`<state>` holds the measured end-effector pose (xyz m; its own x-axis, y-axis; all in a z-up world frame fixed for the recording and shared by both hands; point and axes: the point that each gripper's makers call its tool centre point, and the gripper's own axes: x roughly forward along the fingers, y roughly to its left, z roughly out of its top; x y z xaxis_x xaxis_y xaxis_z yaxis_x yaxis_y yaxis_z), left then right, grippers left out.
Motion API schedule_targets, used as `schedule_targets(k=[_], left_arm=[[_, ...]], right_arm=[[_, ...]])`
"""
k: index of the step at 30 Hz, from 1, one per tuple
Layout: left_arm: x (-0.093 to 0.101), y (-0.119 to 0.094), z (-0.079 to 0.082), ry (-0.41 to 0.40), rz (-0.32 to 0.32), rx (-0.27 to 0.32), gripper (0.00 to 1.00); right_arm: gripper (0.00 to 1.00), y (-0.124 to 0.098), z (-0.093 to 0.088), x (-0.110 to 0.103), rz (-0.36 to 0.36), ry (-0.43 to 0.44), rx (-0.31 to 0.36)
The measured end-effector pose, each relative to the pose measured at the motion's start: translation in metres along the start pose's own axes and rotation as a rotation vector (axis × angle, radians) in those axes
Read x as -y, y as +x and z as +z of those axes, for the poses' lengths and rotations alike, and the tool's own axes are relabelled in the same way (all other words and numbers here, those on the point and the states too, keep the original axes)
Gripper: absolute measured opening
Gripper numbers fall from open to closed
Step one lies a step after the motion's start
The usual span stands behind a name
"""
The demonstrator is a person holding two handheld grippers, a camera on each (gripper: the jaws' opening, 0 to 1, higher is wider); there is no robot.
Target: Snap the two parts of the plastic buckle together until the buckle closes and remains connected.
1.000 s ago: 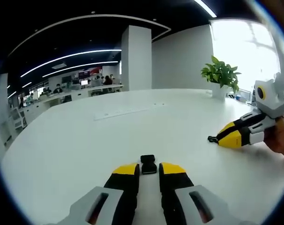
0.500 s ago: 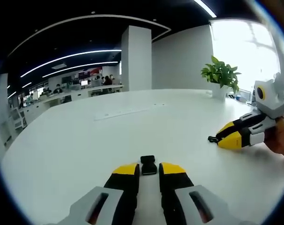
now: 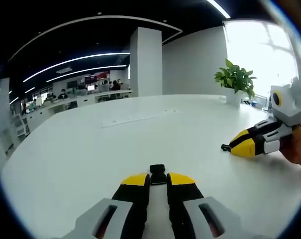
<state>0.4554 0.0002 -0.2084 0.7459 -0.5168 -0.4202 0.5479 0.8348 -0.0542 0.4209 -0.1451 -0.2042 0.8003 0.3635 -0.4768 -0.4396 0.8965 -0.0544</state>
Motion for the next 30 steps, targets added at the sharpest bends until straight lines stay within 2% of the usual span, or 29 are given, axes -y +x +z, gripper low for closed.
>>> schedule_targets(k=[21,30], left_arm=[[0.002,-0.0033,-0.0009,0.002,-0.004,-0.008,0.12],[0.0042,-0.0077,0.0046,0.013,-0.008,0.01,0.12]], right_arm=[[0.13,-0.0023,-0.0002,-0.0014,0.016,0.001,0.009],[0.13,-0.0063,0.0029,-0.0007,0.021,0.012,0.022]])
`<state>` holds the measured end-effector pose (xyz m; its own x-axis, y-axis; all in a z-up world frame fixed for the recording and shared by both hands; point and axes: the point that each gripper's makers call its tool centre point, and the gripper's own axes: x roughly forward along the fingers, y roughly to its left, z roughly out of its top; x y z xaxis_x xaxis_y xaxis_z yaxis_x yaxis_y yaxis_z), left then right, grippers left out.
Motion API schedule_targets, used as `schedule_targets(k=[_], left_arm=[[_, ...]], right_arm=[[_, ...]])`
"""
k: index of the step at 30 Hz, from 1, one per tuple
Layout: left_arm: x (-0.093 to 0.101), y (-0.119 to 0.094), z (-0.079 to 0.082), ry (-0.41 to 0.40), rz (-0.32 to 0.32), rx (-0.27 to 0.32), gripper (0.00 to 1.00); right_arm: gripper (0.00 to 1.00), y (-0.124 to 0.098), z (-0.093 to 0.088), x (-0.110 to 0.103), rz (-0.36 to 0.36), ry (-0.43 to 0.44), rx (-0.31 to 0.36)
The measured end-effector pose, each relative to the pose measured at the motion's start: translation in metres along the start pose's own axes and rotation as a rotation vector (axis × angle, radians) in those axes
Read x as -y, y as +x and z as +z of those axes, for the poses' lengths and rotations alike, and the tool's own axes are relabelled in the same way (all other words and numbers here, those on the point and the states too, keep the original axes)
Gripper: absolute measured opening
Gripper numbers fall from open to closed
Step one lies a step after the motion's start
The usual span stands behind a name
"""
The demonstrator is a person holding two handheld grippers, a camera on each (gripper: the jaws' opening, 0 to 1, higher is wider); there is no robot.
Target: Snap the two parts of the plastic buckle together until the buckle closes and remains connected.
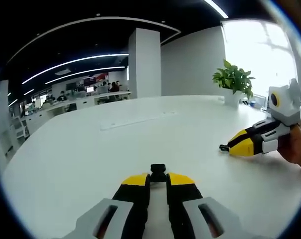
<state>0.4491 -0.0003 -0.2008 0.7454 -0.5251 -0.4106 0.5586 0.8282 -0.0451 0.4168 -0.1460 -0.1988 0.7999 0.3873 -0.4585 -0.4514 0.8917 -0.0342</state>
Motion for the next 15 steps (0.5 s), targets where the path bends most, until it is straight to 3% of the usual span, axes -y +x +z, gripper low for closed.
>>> schedule_targets(k=[7,15], left_arm=[[0.003,-0.005,0.002,0.002,-0.006,0.004,0.12],[0.01,-0.016,0.004,0.017,-0.024,0.013,0.12]], right_arm=[[0.13,-0.003,-0.003,0.001,0.003,0.016,-0.003],[0.13,-0.022,-0.001,-0.008,0.01,0.0,0.003]])
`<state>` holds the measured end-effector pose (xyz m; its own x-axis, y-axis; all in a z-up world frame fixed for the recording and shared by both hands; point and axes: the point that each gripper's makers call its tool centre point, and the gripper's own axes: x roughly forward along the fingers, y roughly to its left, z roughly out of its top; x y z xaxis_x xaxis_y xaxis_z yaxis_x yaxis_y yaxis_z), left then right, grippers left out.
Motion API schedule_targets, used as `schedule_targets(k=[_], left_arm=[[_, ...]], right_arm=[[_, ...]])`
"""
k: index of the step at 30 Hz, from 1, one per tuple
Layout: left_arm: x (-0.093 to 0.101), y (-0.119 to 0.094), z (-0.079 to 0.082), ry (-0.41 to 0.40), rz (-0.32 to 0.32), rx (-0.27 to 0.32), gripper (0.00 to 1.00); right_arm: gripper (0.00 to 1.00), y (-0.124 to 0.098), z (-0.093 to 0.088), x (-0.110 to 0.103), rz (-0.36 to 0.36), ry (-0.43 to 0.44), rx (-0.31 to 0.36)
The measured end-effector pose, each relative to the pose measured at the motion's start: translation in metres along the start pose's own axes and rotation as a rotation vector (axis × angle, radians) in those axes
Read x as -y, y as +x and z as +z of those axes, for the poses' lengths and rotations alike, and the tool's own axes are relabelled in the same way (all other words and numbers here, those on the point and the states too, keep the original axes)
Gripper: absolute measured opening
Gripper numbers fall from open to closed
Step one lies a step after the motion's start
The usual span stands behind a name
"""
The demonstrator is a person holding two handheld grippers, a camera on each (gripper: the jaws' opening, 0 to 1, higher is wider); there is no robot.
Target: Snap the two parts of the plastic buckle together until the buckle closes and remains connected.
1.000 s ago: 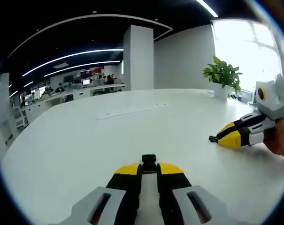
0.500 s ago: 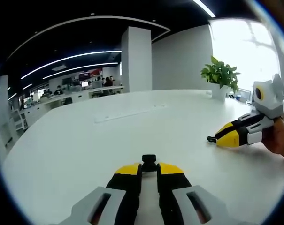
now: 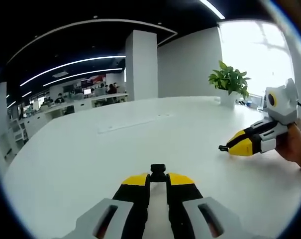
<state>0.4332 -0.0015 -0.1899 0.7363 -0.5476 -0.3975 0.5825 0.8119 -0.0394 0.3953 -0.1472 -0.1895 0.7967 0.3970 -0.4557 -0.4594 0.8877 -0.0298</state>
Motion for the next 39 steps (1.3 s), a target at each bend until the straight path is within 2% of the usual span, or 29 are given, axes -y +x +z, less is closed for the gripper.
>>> schedule_targets(k=[9,11,16,22,25,29,34,39], left_arm=[[0.02,-0.027,-0.004,0.02,-0.049,0.012,0.12],[0.028,-0.036,-0.009,0.034,-0.073,0.004,0.12],[0.034,-0.053,-0.02,0.044,-0.114,-0.002,0.12],[0.042,-0.076,-0.03,0.097,-0.153,-0.014,0.12],[0.039,-0.076,-0.028,0.122,-0.167,-0.014,0.12],[0.047,-0.089,-0.028,0.148,-0.198,0.002,0.12],[0.056,-0.098,-0.034,0.173,-0.262,-0.009,0.12],[0.058,-0.102,-0.041,0.192,-0.278,-0.018,0.12]], right_arm=[[0.13,-0.019,-0.012,-0.017,0.031,-0.013,-0.013],[0.13,-0.024,-0.015,-0.021,0.041,-0.018,-0.016],[0.13,-0.037,-0.02,-0.037,0.098,-0.041,-0.013],[0.13,-0.049,-0.024,-0.048,0.122,-0.087,-0.023],[0.13,-0.054,-0.024,-0.054,0.139,-0.084,-0.026],[0.13,-0.058,-0.026,-0.061,0.169,-0.085,-0.03],[0.13,-0.061,-0.027,-0.066,0.211,-0.106,-0.037],[0.13,-0.065,-0.035,-0.069,0.218,-0.114,-0.062]])
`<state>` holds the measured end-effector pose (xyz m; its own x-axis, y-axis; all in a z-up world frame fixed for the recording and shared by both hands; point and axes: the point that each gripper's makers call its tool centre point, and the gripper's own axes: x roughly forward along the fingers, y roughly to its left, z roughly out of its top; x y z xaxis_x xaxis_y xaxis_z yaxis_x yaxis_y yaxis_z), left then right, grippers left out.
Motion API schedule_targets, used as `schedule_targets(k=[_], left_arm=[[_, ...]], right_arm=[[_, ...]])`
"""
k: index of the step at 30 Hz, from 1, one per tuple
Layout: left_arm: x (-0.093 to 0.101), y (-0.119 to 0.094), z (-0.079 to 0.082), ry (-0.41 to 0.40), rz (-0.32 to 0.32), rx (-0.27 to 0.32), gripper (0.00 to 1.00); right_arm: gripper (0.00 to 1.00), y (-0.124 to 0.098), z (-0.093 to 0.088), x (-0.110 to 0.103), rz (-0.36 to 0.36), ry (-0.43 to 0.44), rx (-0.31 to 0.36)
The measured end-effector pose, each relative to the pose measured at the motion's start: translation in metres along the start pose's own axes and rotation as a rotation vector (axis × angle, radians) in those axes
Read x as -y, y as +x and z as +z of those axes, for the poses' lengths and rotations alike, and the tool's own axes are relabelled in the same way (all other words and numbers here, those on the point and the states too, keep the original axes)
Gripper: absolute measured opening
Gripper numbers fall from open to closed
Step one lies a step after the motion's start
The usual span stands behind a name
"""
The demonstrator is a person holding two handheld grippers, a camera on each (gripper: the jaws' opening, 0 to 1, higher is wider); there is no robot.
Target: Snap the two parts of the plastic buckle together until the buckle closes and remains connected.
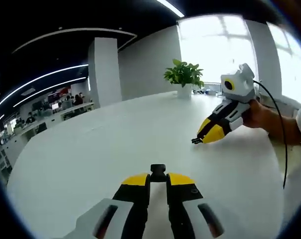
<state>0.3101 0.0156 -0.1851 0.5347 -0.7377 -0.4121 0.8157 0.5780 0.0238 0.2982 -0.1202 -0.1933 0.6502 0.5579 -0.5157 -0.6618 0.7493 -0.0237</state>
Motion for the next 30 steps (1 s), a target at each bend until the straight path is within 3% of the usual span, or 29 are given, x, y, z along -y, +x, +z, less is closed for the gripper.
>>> schedule_targets(k=[3,9,19,25,30], left_arm=[[0.002,-0.003,-0.005,0.022,0.009,-0.025,0.12],[0.015,-0.011,-0.005,0.034,-0.036,-0.033,0.12],[0.026,-0.024,-0.021,-0.018,-0.118,-0.044,0.12],[0.052,-0.033,-0.022,0.04,-0.246,0.006,0.12],[0.066,-0.038,-0.025,-0.001,-0.335,0.018,0.12]], right_arm=[[0.13,-0.002,-0.002,-0.004,0.018,0.007,0.002],[0.13,-0.005,-0.006,-0.016,0.074,-0.002,-0.008],[0.13,-0.012,-0.013,-0.038,0.167,-0.073,0.014],[0.13,-0.019,-0.014,-0.045,0.217,-0.078,0.036],[0.13,-0.025,-0.013,-0.06,0.32,-0.083,0.052]])
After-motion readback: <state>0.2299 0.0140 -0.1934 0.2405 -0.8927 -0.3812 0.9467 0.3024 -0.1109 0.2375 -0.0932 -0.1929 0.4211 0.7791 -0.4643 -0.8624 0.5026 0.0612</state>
